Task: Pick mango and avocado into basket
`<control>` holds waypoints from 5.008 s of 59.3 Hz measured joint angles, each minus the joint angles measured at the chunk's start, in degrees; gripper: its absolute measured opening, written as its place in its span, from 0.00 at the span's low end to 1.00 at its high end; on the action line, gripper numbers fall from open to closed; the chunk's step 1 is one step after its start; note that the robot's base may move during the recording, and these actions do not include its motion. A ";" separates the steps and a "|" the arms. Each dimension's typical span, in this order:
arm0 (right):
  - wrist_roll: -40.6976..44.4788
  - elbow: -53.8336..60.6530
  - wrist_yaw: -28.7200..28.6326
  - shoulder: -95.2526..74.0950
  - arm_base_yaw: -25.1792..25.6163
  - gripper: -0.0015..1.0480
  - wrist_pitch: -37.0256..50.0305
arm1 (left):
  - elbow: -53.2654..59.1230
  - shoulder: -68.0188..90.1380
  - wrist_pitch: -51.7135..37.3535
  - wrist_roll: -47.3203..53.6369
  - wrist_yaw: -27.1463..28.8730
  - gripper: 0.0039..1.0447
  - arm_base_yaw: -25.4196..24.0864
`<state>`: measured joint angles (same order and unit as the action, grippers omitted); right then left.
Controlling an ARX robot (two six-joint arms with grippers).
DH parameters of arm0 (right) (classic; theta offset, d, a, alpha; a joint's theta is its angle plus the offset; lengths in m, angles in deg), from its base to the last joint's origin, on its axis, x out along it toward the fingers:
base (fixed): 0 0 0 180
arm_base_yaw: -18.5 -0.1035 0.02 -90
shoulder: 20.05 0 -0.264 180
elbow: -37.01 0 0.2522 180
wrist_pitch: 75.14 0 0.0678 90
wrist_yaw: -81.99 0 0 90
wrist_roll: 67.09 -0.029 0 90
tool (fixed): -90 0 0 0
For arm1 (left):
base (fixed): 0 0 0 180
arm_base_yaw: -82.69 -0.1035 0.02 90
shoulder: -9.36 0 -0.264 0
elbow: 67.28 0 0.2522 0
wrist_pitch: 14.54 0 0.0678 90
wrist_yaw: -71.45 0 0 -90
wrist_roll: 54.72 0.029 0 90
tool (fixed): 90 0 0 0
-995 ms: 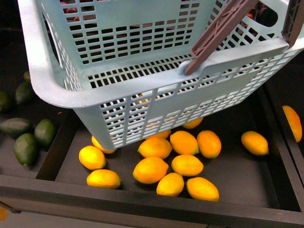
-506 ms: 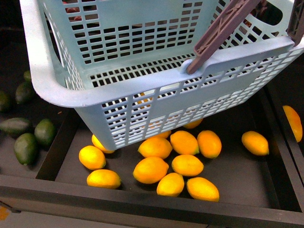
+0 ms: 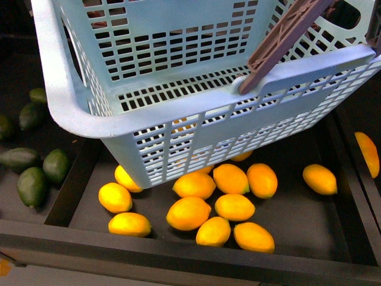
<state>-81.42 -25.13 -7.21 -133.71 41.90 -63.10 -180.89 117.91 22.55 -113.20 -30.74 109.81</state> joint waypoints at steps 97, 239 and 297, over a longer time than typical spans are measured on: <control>-35.04 -40.59 9.51 -45.48 8.55 0.93 -8.41 | 0.00 0.00 0.00 0.02 0.07 0.06 0.00; -15.80 -14.23 -10.14 -15.93 6.51 0.54 2.40 | 0.00 0.00 0.00 0.00 0.02 0.06 0.00; -18.47 1.42 -11.37 33.24 -23.67 0.54 -6.69 | 0.00 -0.02 0.00 0.00 0.00 0.06 0.00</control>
<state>-99.89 -23.71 -18.58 -100.47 18.23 -69.79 -180.89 117.89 22.55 -113.20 -30.74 109.81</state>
